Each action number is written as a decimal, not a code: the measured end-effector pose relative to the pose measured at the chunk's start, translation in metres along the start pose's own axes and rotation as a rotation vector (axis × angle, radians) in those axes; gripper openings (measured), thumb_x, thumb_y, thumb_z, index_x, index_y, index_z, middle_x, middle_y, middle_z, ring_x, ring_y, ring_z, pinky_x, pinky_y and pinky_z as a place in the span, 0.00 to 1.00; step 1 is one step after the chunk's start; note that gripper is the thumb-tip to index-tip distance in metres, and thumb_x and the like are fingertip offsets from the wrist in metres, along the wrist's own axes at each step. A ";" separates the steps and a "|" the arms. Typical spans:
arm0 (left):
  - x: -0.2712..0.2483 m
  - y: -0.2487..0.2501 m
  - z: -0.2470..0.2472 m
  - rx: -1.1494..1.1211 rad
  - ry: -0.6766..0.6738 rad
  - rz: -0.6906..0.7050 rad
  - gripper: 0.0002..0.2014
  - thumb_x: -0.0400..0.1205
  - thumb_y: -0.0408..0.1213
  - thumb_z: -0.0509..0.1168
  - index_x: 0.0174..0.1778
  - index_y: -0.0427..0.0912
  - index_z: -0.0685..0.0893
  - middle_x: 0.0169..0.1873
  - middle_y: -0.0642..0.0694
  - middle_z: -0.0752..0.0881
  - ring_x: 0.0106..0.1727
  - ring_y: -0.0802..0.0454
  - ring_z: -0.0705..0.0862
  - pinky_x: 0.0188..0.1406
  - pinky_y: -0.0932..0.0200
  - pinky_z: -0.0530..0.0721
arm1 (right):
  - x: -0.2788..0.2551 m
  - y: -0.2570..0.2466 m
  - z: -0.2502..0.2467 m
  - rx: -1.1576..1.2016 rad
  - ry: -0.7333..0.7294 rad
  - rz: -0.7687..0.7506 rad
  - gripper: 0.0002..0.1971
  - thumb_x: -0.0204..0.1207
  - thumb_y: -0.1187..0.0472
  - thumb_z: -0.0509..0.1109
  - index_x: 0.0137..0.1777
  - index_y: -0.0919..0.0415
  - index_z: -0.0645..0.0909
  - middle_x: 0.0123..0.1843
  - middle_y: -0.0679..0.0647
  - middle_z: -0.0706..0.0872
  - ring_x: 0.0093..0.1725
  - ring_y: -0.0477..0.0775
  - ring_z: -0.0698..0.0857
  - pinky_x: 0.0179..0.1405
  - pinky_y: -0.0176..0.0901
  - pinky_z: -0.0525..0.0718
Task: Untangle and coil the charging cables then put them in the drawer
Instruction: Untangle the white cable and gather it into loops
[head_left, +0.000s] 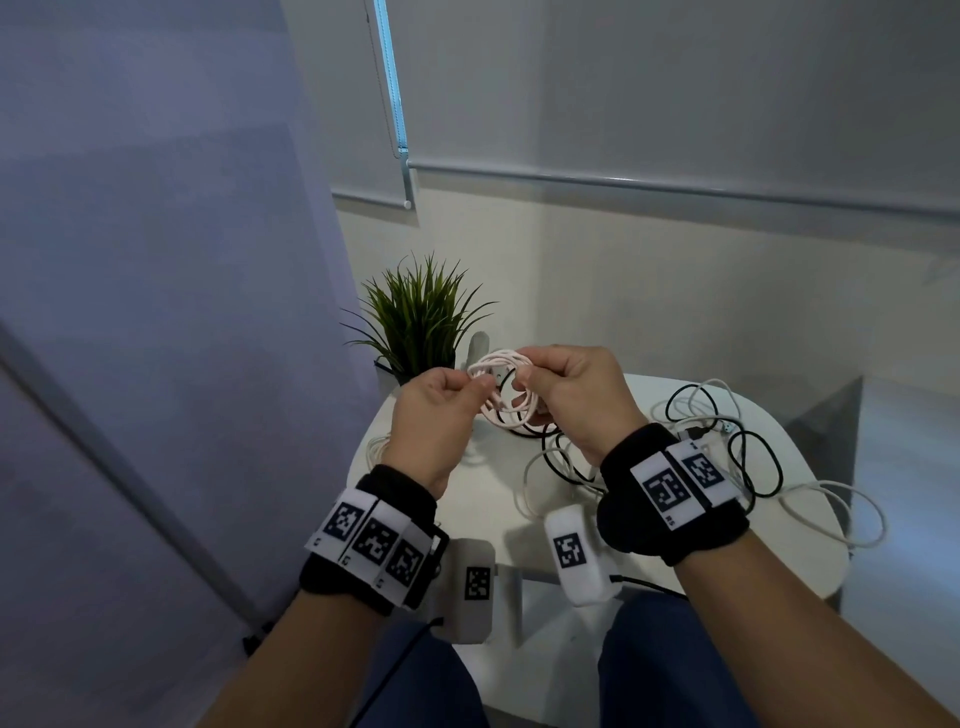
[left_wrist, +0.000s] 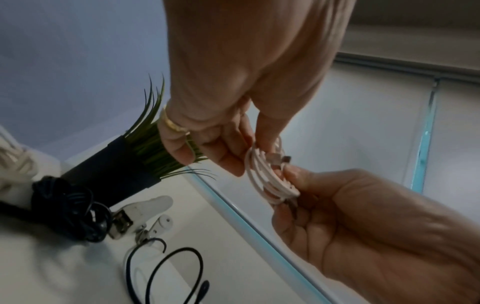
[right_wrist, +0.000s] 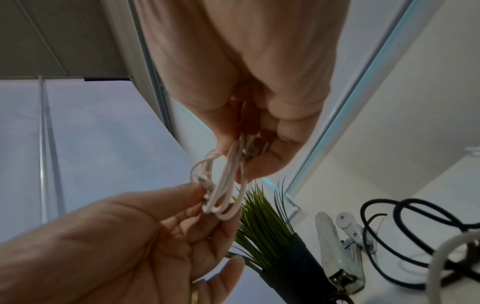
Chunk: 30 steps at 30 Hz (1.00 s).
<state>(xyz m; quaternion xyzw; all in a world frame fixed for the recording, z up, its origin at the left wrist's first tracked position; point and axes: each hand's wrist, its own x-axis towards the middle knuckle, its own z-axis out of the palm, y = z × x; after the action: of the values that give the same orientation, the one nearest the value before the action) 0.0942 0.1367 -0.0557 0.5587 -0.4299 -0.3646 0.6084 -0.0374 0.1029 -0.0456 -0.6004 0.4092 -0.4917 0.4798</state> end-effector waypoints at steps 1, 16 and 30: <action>0.001 -0.001 0.001 0.011 0.005 -0.021 0.09 0.79 0.33 0.69 0.32 0.42 0.83 0.29 0.44 0.87 0.35 0.48 0.84 0.46 0.49 0.83 | -0.001 0.000 0.001 0.009 -0.005 0.003 0.12 0.77 0.71 0.67 0.44 0.55 0.89 0.29 0.48 0.86 0.27 0.47 0.83 0.27 0.40 0.82; -0.003 0.006 -0.017 -0.197 -0.582 -0.390 0.06 0.78 0.35 0.63 0.48 0.45 0.84 0.40 0.48 0.86 0.39 0.57 0.81 0.35 0.62 0.80 | -0.001 0.004 0.001 -0.025 0.010 -0.038 0.15 0.75 0.72 0.69 0.40 0.51 0.89 0.30 0.46 0.88 0.29 0.45 0.83 0.31 0.39 0.82; -0.005 -0.006 -0.014 -0.432 -0.288 -0.258 0.07 0.78 0.24 0.65 0.43 0.39 0.76 0.33 0.44 0.88 0.36 0.54 0.85 0.35 0.64 0.85 | -0.003 0.000 0.001 0.120 0.029 0.026 0.13 0.77 0.72 0.67 0.40 0.55 0.87 0.27 0.48 0.86 0.24 0.44 0.80 0.25 0.38 0.81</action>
<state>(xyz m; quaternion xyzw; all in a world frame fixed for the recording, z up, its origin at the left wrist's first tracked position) 0.1060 0.1459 -0.0626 0.4089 -0.3495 -0.5976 0.5945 -0.0367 0.1064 -0.0462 -0.5581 0.3937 -0.5178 0.5152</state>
